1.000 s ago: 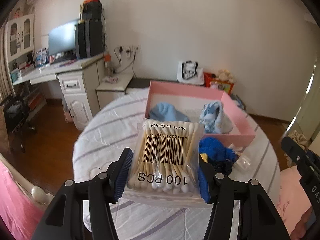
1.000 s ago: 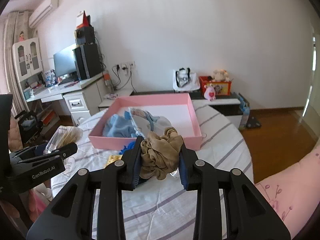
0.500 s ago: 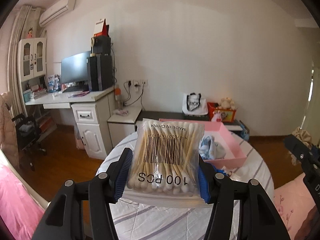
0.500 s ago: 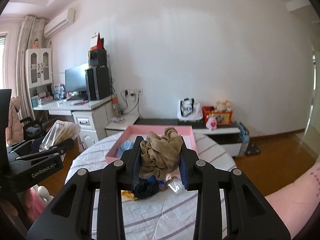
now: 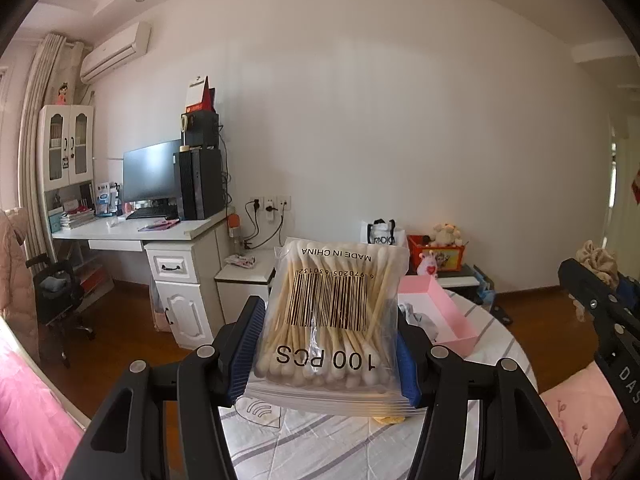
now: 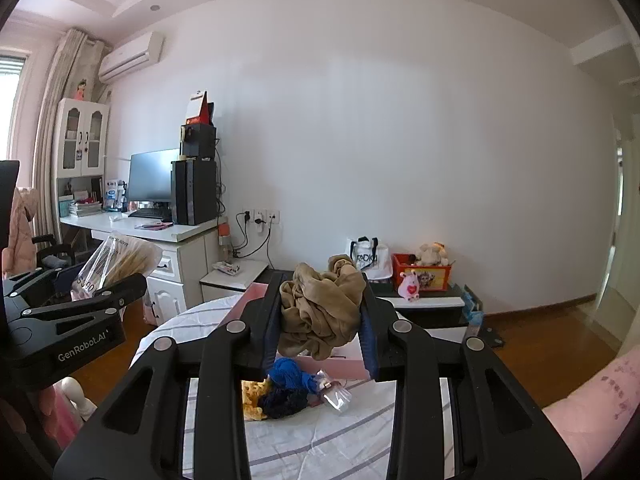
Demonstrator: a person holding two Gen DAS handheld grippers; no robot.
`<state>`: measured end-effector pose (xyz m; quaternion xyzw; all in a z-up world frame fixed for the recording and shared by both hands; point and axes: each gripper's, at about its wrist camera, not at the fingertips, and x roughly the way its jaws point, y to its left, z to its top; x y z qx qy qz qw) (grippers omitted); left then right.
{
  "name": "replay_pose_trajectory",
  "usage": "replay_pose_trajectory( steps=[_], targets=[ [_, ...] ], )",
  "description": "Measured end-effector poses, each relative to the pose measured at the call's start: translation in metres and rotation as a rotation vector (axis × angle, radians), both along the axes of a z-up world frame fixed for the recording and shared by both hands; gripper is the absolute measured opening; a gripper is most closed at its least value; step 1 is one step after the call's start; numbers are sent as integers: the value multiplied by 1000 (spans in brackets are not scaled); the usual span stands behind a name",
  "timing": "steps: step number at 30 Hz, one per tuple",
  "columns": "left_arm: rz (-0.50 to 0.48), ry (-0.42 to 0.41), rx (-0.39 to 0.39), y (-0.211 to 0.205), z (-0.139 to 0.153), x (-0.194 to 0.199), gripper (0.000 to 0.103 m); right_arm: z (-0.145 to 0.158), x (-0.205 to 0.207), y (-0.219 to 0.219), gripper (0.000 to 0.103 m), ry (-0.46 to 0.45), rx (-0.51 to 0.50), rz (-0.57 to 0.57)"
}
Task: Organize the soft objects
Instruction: 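Lift the scrunchie with the right tool while the left tool carries the swab bag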
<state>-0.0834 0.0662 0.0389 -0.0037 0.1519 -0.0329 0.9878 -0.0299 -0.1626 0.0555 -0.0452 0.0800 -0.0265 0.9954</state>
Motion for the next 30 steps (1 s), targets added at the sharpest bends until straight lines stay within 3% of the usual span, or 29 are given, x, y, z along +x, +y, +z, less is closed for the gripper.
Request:
replay_pose_trajectory(
  steps=[13, 30],
  targets=[
    [-1, 20, 3, 0, -9, -1, 55, -2, 7, 3, 31, 17, -12, 6],
    [7, 95, 10, -12, -7, 44, 55, -17, 38, -7, 31, 95, 15, -13]
  ],
)
